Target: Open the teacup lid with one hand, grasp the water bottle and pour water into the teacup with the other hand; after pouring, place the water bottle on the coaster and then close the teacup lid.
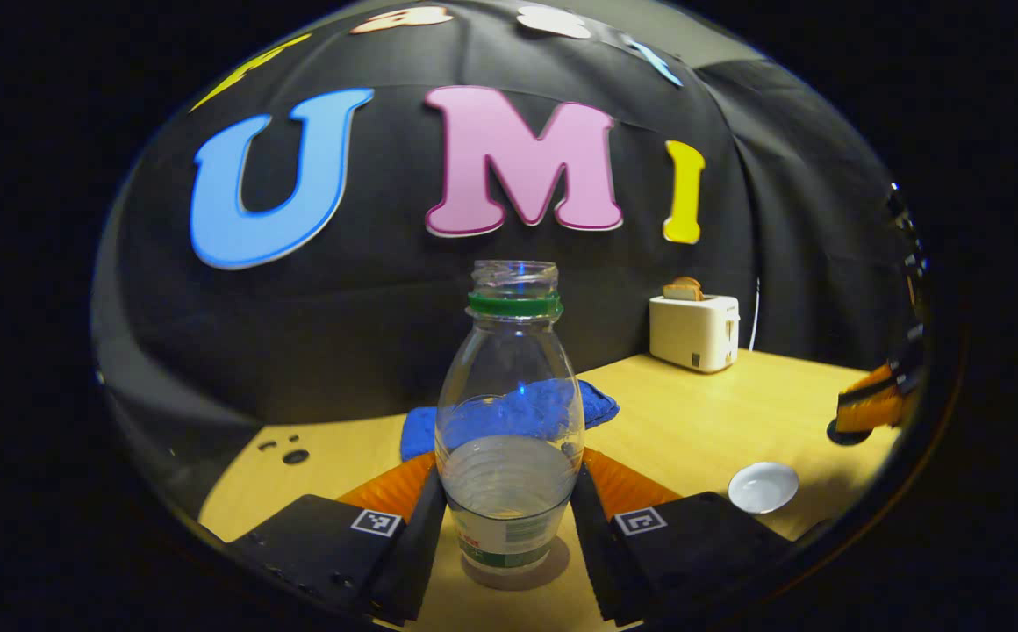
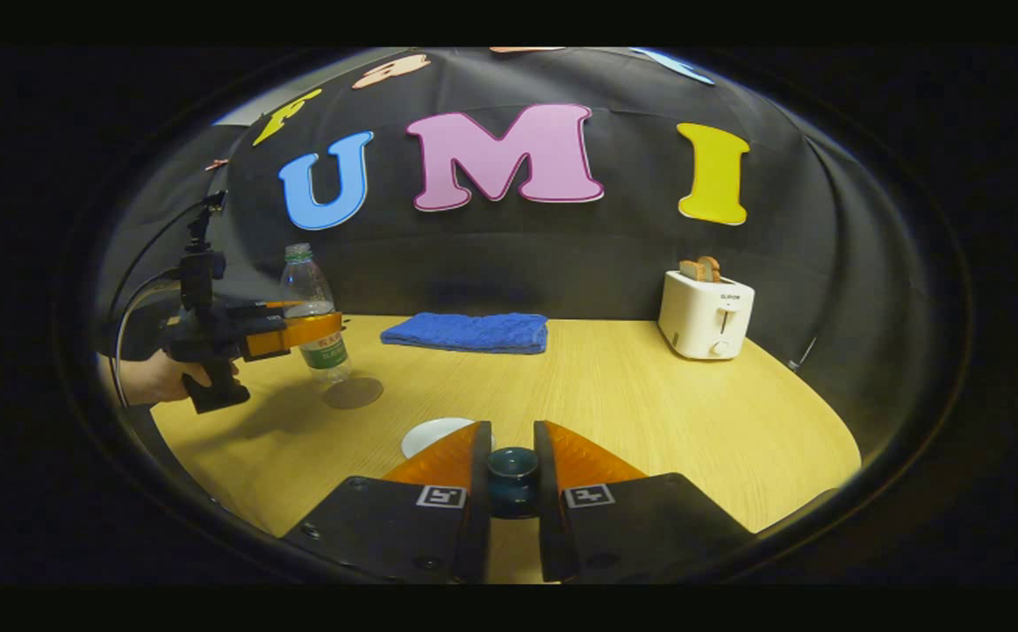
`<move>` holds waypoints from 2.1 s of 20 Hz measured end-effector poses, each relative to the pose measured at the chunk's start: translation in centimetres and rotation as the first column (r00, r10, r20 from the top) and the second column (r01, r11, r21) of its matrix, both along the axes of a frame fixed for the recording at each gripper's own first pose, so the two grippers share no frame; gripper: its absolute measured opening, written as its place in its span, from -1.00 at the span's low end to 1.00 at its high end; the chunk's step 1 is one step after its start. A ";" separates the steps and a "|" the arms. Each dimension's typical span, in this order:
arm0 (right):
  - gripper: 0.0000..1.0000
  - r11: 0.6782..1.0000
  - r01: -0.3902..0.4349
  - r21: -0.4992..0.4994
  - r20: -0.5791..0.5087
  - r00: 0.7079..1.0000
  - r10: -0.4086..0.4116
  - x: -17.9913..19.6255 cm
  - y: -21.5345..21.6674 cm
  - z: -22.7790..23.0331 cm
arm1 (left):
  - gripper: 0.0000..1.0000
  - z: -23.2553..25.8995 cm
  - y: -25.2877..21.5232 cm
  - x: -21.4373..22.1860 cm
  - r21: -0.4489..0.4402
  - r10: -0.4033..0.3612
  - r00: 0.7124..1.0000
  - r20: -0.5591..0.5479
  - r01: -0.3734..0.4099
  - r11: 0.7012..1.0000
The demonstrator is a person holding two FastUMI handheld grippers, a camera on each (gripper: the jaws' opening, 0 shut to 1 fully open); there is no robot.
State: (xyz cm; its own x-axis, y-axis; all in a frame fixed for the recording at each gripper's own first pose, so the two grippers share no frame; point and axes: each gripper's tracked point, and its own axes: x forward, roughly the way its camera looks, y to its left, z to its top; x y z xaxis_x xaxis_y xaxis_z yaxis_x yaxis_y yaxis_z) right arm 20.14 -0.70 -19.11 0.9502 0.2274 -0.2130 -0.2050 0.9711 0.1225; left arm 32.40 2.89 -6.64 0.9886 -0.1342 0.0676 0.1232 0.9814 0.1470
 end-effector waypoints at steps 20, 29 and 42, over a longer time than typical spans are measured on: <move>-0.48 1.000 -0.027 -0.001 -0.017 0.999 0.027 0.6 2.9 -0.1 | 0.94 -1.7 -0.3 0.3 -0.082 -0.008 0.996 -0.088 0.001 0.997; -0.48 0.999 -0.035 0.010 -0.015 0.999 0.035 1.2 3.5 0.7 | 0.94 -3.6 -0.6 -2.3 -0.085 -0.013 0.983 -0.184 -0.002 0.996; -0.48 0.998 -0.058 0.003 0.004 0.998 0.058 5.1 7.0 -1.2 | 0.92 -5.4 1.2 -13.4 -0.203 -0.006 0.973 -0.229 -0.041 0.978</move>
